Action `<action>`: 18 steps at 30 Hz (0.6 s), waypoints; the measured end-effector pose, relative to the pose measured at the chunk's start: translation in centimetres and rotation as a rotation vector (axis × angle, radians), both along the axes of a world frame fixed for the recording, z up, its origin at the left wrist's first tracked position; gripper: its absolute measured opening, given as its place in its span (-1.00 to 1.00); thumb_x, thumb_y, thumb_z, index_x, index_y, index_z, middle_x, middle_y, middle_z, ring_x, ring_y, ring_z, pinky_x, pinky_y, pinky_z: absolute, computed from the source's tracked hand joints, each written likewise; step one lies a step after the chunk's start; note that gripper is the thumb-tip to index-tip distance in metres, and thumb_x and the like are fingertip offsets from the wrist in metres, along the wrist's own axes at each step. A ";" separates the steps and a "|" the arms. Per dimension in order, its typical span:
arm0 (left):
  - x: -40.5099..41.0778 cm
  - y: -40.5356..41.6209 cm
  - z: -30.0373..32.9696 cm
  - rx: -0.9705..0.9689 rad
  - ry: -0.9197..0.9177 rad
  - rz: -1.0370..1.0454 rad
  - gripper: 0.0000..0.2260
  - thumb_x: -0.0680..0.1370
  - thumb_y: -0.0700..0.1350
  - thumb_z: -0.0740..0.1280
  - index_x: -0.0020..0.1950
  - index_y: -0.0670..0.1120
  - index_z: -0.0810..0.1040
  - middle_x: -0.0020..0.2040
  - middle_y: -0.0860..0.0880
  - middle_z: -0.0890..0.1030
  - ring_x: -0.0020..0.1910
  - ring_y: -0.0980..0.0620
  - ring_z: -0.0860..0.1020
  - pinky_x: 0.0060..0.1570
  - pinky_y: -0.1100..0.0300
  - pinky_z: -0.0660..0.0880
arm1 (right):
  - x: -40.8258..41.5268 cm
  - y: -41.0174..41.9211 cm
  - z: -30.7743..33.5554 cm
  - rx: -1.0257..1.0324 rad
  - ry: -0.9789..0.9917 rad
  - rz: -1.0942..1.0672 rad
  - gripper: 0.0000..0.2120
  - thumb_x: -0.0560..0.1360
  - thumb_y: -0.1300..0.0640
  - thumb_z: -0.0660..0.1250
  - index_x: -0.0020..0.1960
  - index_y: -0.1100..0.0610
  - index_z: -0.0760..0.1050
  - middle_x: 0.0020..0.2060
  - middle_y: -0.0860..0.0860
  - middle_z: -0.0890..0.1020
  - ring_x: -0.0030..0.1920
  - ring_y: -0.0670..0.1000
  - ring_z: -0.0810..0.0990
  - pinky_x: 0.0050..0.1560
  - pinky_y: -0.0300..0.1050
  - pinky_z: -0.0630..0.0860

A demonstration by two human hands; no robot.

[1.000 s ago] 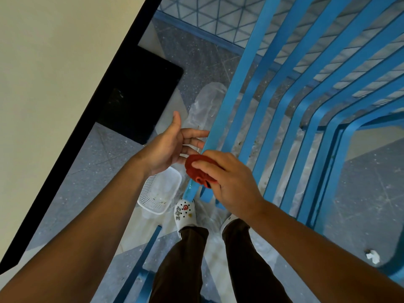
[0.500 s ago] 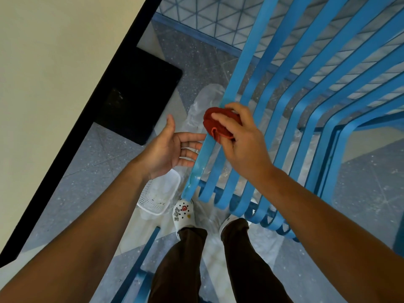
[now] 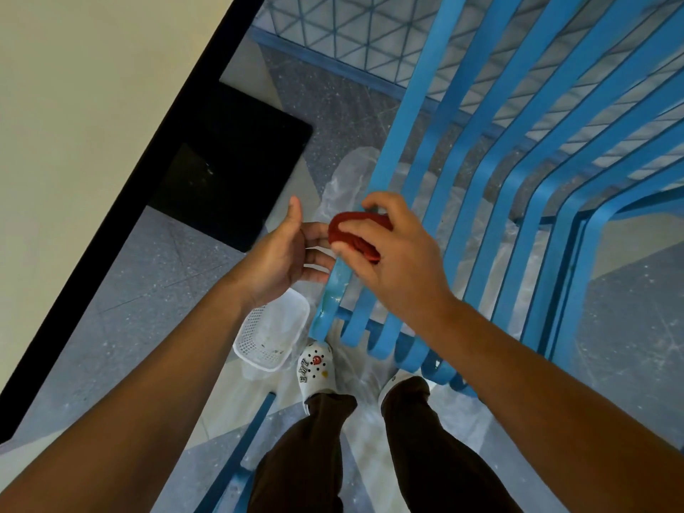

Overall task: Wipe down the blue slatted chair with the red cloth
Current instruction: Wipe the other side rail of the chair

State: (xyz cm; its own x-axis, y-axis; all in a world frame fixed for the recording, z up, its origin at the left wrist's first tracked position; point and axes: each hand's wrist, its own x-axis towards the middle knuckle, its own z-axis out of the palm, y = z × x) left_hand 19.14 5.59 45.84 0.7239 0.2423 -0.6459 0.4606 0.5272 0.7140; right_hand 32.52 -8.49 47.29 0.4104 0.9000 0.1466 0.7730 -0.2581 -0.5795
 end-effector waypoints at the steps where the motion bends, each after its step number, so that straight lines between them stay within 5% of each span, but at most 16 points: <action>1: 0.0 0.1 -0.2 -0.018 -0.012 0.007 -0.22 0.53 0.42 -0.15 0.20 -0.08 0.65 0.08 -0.14 0.63 -0.01 -0.09 0.56 -0.05 0.13 0.57 | 0.7 0.4 0.1 0.011 -0.044 -0.001 -0.73 0.55 -0.08 0.44 0.15 0.06 0.66 0.21 0.11 0.54 0.11 0.15 0.55 -0.08 0.04 0.63; 5: 0.0 0.2 -1.6 -0.067 -0.074 -0.005 -0.12 0.56 0.41 -0.24 0.36 -0.18 0.55 0.23 -0.33 0.54 0.10 -0.24 0.50 0.10 -0.07 0.47 | 3.8 2.4 -0.4 0.040 -0.173 -0.050 -0.72 0.55 -0.04 0.42 0.13 0.12 0.66 0.16 0.15 0.56 0.13 0.21 0.50 0.11 -0.02 0.49; 10: 0.6 0.6 -3.0 -0.100 -0.142 -0.001 -0.12 0.53 0.43 -0.23 0.28 -0.15 0.60 0.10 -0.17 0.60 -0.06 -0.07 0.57 -0.13 0.11 0.59 | 4.3 3.4 -1.2 0.058 -0.213 -0.001 -0.59 0.60 0.07 0.33 0.41 0.17 0.46 0.20 0.15 0.56 0.20 0.21 0.47 0.23 -0.08 0.33; 14: 1.1 0.9 -3.9 -0.073 -0.209 -0.006 -0.14 0.53 0.42 -0.24 0.21 -0.14 0.60 0.10 -0.20 0.58 -0.05 -0.09 0.55 -0.18 0.13 0.58 | 4.1 2.8 -1.9 0.120 -0.170 0.041 -0.69 0.60 0.08 0.33 0.31 0.14 0.55 0.16 0.09 0.57 0.19 0.15 0.47 0.16 -0.30 0.21; 18: 1.5 1.2 -4.6 0.057 -0.290 -0.071 -0.05 0.50 0.44 -0.29 0.30 -0.24 0.53 0.23 -0.38 0.48 0.04 -0.25 0.50 -0.15 0.08 0.54 | 3.6 2.4 -2.2 0.095 -0.157 0.087 -0.71 0.59 0.01 0.31 0.30 0.02 0.56 0.18 -0.03 0.54 0.25 0.05 0.42 0.16 -0.27 0.19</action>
State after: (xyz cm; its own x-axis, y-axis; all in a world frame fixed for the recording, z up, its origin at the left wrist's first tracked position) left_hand 20.65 6.79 41.29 0.8924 0.2143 -0.3970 0.2679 0.4563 0.8485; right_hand 36.08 -6.13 45.07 0.2971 0.9101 0.2888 0.8726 -0.1360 -0.4692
